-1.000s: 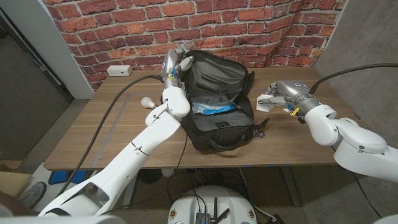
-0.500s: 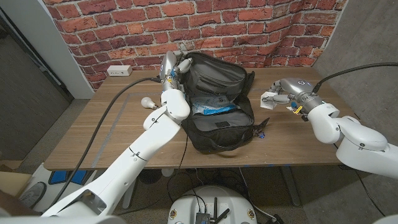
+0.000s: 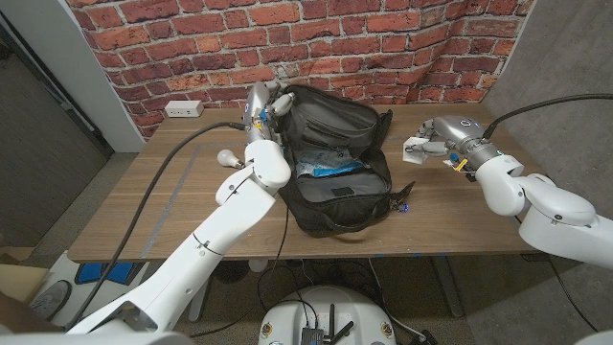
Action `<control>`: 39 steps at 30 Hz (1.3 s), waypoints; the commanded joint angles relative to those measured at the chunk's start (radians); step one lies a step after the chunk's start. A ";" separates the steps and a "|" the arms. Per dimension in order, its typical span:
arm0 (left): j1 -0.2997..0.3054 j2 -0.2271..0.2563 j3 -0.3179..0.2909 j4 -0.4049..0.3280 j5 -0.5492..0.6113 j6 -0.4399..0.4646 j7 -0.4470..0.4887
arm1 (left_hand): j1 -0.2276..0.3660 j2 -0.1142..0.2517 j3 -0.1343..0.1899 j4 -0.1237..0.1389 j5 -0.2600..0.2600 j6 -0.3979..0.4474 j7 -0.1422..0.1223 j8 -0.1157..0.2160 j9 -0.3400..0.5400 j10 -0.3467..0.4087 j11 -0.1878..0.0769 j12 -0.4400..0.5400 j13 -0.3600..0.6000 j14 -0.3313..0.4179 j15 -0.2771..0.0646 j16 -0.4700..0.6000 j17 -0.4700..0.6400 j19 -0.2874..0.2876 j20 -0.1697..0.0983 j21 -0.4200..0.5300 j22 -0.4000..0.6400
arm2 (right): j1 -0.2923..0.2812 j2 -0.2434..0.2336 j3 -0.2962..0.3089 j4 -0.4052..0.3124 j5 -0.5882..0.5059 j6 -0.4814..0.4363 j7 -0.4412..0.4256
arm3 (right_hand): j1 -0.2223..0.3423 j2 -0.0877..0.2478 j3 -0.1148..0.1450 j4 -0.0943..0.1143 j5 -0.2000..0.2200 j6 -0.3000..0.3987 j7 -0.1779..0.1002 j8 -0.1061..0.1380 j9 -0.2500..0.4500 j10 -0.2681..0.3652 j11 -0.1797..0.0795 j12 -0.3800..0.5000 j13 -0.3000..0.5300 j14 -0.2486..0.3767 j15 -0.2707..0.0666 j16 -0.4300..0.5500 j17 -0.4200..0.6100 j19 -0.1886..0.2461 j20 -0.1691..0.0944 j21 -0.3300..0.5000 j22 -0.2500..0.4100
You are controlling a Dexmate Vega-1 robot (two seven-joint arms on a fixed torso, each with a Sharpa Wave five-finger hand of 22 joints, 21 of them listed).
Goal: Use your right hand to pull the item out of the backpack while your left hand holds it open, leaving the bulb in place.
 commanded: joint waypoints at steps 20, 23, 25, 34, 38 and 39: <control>0.025 0.146 -0.089 -0.119 -0.187 0.034 -0.189 | -0.007 0.009 0.007 0.007 0.006 -0.001 0.000 0.002 0.002 -0.002 -0.010 0.004 0.003 -0.015 0.000 -0.005 0.003 0.004 -0.101 -0.002 0.003 | 0.119 0.087 -0.079 0.108 -0.046 0.084 0.015 | 0.024 0.011 0.004 -0.001 0.006 0.005 -0.002 0.005 0.000 0.031 -0.027 0.005 0.004 0.010 -0.138 -0.009 0.006 0.014 -0.071 0.007 0.005; 0.028 0.160 -0.103 -0.121 -0.218 0.018 -0.207 | -0.008 0.009 0.007 0.007 0.006 -0.002 -0.001 0.002 0.003 -0.003 -0.009 0.004 0.003 -0.016 0.000 -0.005 0.003 0.004 -0.101 -0.003 0.003 | 0.125 0.094 -0.083 0.115 -0.048 0.089 0.014 | 0.025 0.011 0.004 -0.001 0.006 0.004 -0.003 0.004 0.000 0.031 -0.026 0.005 0.003 0.011 -0.138 -0.009 0.007 0.014 -0.071 0.007 0.005; 0.032 0.174 -0.115 -0.123 -0.244 0.001 -0.226 | -0.008 0.009 0.007 0.007 0.006 -0.004 -0.002 0.001 0.003 -0.005 -0.009 0.003 0.003 -0.017 0.000 -0.006 0.003 0.003 -0.101 -0.003 0.003 | 0.133 0.102 -0.090 0.124 -0.047 0.098 0.013 | 0.024 0.011 0.004 -0.001 0.006 0.005 -0.002 0.005 -0.001 0.032 -0.026 0.005 0.003 0.011 -0.138 -0.010 0.007 0.014 -0.071 0.007 0.005; 0.035 0.228 -0.134 -0.134 -0.314 -0.029 -0.273 | -0.010 0.009 0.008 0.007 0.007 -0.004 -0.001 0.001 0.003 -0.008 -0.004 0.003 0.004 -0.025 0.000 -0.008 0.002 -0.001 -0.101 -0.005 0.003 | 0.146 0.121 -0.105 0.144 -0.048 0.109 0.016 | 0.027 0.013 0.004 -0.001 0.006 0.004 -0.002 0.004 -0.001 0.032 -0.027 0.005 0.003 0.014 -0.138 -0.011 0.009 0.014 -0.071 0.007 0.005; 0.039 0.251 -0.140 -0.143 -0.339 -0.036 -0.286 | -0.010 0.009 0.008 0.007 0.007 -0.006 0.000 0.000 0.003 -0.008 -0.005 0.003 0.004 -0.026 0.000 -0.007 0.002 -0.002 -0.101 -0.006 0.003 | 0.154 0.128 -0.110 0.155 -0.048 0.119 0.012 | 0.027 0.014 0.004 -0.001 0.006 0.005 -0.002 0.005 -0.001 0.032 -0.026 0.004 0.003 0.014 -0.138 -0.012 0.010 0.015 -0.071 0.008 0.005; 0.039 0.256 -0.140 -0.147 -0.344 -0.033 -0.286 | -0.010 0.009 0.008 0.007 0.007 -0.006 0.000 0.000 0.003 -0.008 -0.006 0.003 0.004 -0.027 0.000 -0.007 0.002 -0.002 -0.101 -0.006 0.003 | 0.157 0.130 -0.112 0.158 -0.048 0.122 0.012 | 0.028 0.014 0.004 -0.001 0.006 0.004 -0.002 0.004 -0.001 0.033 -0.025 0.004 0.002 0.014 -0.139 -0.012 0.010 0.015 -0.071 0.008 0.005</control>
